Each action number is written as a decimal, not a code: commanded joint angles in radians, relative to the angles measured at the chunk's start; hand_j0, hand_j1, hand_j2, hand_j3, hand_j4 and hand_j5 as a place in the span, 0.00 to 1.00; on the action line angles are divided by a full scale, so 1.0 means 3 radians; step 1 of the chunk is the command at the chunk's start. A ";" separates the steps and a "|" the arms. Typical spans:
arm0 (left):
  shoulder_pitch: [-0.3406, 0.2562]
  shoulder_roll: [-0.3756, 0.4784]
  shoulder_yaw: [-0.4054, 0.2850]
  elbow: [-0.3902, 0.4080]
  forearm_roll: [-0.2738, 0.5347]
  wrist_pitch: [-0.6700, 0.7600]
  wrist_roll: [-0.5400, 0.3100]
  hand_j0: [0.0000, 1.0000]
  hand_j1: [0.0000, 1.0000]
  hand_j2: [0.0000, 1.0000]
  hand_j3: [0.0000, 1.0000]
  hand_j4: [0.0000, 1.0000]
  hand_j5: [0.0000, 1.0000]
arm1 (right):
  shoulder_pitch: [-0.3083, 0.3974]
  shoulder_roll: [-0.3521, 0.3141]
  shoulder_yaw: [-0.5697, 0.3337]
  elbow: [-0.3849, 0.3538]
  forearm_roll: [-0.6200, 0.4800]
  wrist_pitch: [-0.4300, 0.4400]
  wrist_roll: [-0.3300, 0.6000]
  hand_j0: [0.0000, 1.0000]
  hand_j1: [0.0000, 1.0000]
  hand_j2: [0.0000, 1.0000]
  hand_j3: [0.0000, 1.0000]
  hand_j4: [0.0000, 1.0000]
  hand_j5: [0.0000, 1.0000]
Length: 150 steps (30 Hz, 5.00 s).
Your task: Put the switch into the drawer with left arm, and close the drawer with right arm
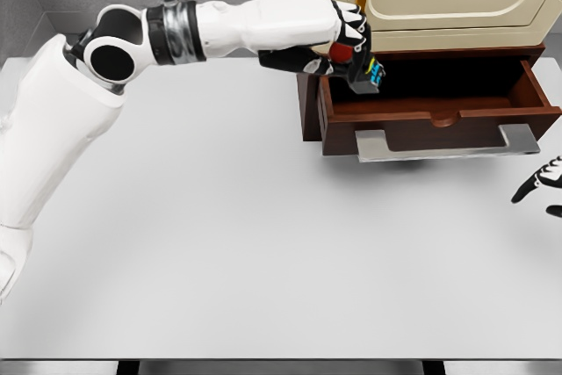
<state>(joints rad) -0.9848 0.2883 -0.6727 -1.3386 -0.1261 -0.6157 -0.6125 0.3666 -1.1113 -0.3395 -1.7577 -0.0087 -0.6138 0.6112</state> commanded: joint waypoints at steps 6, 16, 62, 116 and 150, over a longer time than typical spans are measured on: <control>-0.0025 -0.0347 -0.0023 0.0336 -0.0071 0.0016 0.0005 0.32 0.32 0.32 0.32 0.32 0.32 | -0.0005 -0.0003 0.0012 -0.0001 -0.0022 0.0010 -0.0001 0.61 0.61 0.61 0.61 0.61 0.61; -0.0077 -0.0434 -0.0018 0.0581 -0.0239 0.0016 0.0005 0.32 0.32 0.32 0.32 0.32 0.32 | 0.0000 -0.0003 0.0012 -0.0001 -0.0022 0.0010 -0.0001 0.61 0.61 0.61 0.61 0.61 0.61; -0.0337 0.1692 -0.1069 -0.1259 0.2157 0.0016 0.0073 1.00 1.00 1.00 1.00 1.00 1.00 | -0.0010 -0.0008 0.0170 -0.0001 -0.0017 0.0010 -0.0001 0.62 0.62 0.62 0.62 0.62 0.62; -0.0619 0.1069 -0.1674 -0.0938 0.3212 0.2702 0.0513 1.00 1.00 1.00 1.00 1.00 1.00 | -0.0020 -0.0013 0.0221 -0.0001 -0.0022 0.0010 -0.0001 0.62 0.62 0.62 0.62 0.62 0.62; -0.0859 0.1958 -0.1189 -0.1418 0.3815 0.1976 0.0005 1.00 1.00 1.00 1.00 1.00 1.00 | -0.0159 -0.0080 0.0227 -0.0001 -0.0063 0.0010 -0.0001 0.53 0.53 0.53 0.53 0.53 0.53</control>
<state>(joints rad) -1.2410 0.7087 -1.0533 -1.6972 0.9305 0.0650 -0.6054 0.3145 -1.1309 -0.2726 -1.7577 -0.0211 -0.6135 0.6111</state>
